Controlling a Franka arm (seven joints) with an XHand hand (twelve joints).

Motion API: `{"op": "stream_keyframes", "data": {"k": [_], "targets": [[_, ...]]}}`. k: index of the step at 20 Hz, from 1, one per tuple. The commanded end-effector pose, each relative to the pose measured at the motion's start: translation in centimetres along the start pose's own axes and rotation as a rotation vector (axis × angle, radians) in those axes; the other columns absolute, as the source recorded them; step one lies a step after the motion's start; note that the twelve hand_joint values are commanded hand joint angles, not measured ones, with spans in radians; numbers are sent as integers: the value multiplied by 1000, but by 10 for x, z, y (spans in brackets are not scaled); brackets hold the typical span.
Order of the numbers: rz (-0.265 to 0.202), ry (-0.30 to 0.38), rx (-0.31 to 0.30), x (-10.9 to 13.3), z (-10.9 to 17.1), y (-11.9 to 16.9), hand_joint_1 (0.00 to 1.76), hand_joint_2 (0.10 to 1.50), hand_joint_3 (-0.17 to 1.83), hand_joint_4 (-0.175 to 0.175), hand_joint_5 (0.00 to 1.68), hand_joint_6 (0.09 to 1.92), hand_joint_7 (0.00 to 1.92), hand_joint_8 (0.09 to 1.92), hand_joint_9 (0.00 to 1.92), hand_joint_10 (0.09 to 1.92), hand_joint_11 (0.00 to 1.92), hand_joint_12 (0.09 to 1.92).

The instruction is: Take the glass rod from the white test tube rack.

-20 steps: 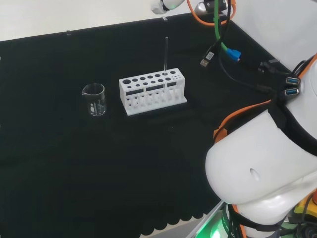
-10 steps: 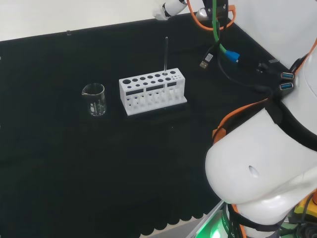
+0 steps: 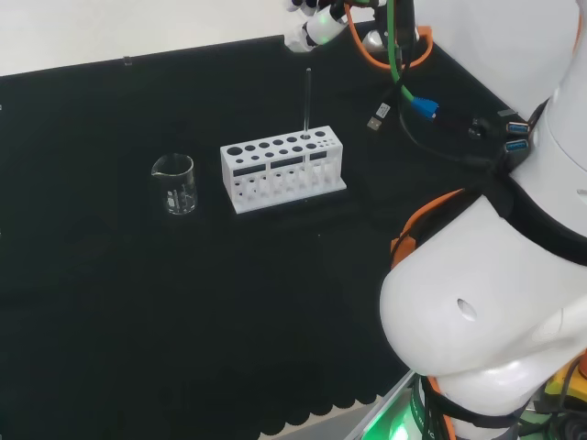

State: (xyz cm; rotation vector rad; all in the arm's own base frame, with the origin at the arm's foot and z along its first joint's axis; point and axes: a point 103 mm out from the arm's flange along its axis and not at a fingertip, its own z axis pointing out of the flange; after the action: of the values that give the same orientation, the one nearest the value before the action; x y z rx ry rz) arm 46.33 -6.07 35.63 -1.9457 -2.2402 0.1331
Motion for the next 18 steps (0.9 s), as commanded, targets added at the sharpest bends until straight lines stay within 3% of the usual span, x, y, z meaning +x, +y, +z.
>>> {"op": "stream_keyframes", "data": {"k": [1, 18], "targets": [[1, 3, 18, -9, 15, 12, 521, 890, 404, -19, 377, 87, 301, 777, 449, 814, 296, 1406], [-51, 1, 48, -20, 47, 42, 398, 908, 404, -18, 375, 87, 297, 776, 440, 849, 302, 1404]]}}
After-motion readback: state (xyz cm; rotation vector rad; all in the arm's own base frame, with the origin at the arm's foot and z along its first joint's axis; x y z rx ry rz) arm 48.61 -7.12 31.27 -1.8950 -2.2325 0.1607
